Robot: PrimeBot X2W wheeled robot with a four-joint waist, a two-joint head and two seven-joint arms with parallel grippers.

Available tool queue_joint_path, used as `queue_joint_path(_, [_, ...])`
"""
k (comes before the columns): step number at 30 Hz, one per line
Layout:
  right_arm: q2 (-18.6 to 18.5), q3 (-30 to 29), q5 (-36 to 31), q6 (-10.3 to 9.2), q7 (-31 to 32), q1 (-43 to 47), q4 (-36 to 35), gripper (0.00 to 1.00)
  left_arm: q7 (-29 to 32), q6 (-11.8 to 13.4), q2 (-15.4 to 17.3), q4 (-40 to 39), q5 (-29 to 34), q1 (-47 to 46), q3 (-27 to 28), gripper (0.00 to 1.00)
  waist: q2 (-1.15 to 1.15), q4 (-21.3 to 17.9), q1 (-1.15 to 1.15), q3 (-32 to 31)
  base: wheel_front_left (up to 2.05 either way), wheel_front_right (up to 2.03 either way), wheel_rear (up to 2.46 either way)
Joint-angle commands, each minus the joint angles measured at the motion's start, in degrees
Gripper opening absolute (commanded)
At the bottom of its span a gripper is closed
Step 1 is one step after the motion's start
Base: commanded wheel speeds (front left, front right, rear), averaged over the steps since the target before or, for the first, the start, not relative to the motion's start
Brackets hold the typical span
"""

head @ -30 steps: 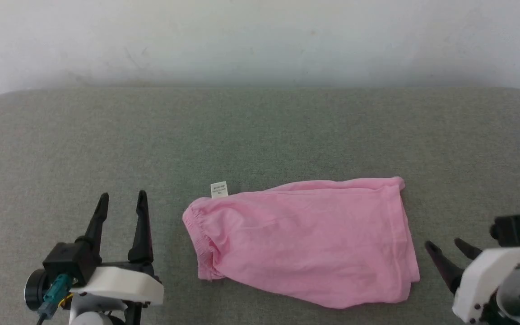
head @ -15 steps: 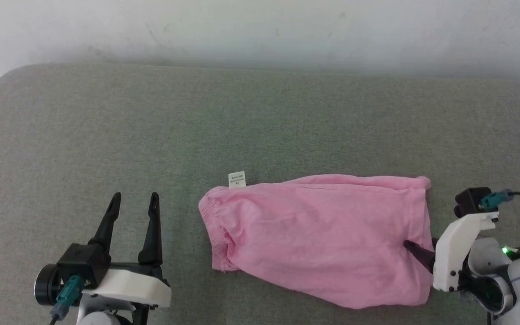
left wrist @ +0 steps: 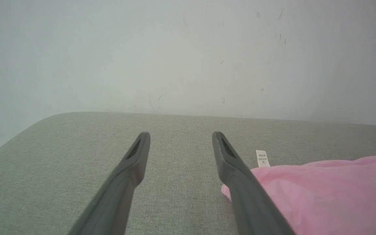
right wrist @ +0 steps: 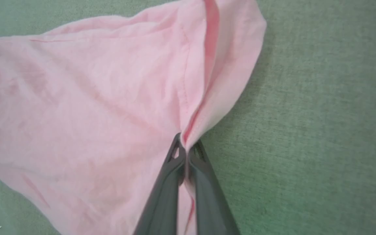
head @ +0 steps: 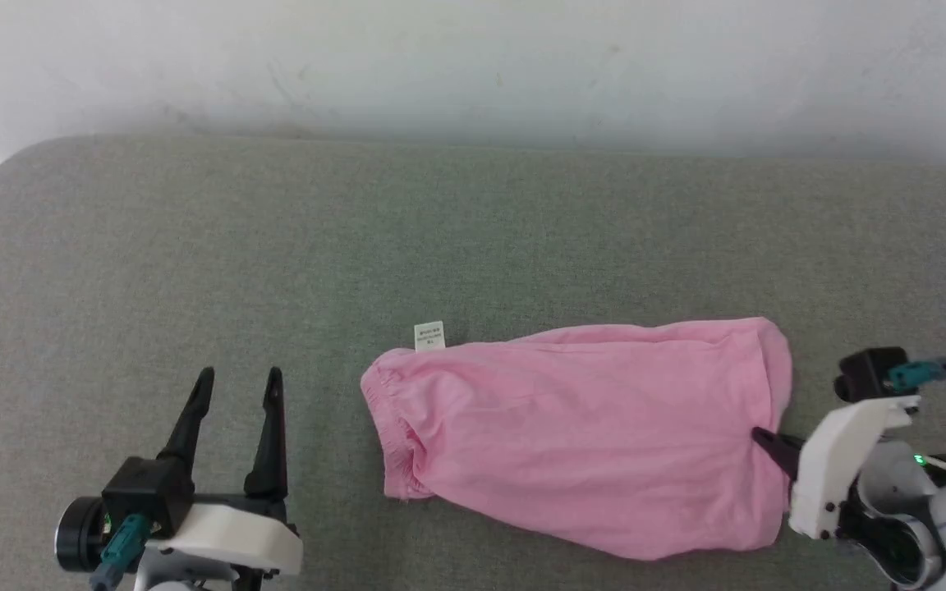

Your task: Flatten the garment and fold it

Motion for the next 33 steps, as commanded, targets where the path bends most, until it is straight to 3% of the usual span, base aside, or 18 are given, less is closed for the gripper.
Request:
queue_joint_path(1, [-0.7, -1.9, -0.9, -0.03, -1.1, 2.4, -2.5, 0.0, -0.3, -0.3, -0.2, 0.4, 0.4, 1.4, 0.7, 1.0, -0.01, -1.0, 0.0, -1.1, 0.0, 0.0, 0.0])
queue_joint_path(6, [-1.0, -8.7, -3.1, -0.03, -0.4, 9.1, -8.3, 0.0, -0.3, -0.2, -0.3, 0.7, 0.3, 2.6, 1.1, 1.0, -0.01, -1.9, 0.0, -2.0, 0.0, 0.0, 0.0])
queue_joint_path(13, [1.2, -12.7, -4.3, -0.03, 3.1, 13.1, -16.1, 0.0, -0.3, -0.9, -0.5, 1.0, 0.2, 2.7, 0.7, 1.0, -0.01, -2.5, 0.0, -2.3, 0.0, 0.0, 0.0])
queue_joint_path(21, [5.7, -0.4, -2.5, -0.03, 6.2, 7.9, -24.2, 0.0, 0.7, -1.4, -0.3, 1.7, 0.3, 1.9, -0.5, 1.0, -0.01, -2.1, 0.0, -3.0, 0.0, 0.0, 0.0])
queue_joint_path(28, [11.1, 11.4, -0.8, -0.03, 2.1, -2.0, -17.3, 0.0, 1.4, -2.3, -1.0, 2.7, 0.3, -0.6, -2.4, 1.0, -0.01, 1.1, 0.0, -1.8, 0.0, 0.0, 0.0])
queue_joint_path(33, [12.9, 18.5, 0.6, -0.03, -1.1, -8.0, -9.8, 0.0, 1.1, -3.2, -2.5, 4.8, -0.3, -2.8, -3.5, 1.0, -0.01, 3.6, 0.0, 0.2, 0.0, 0.0, 0.0])
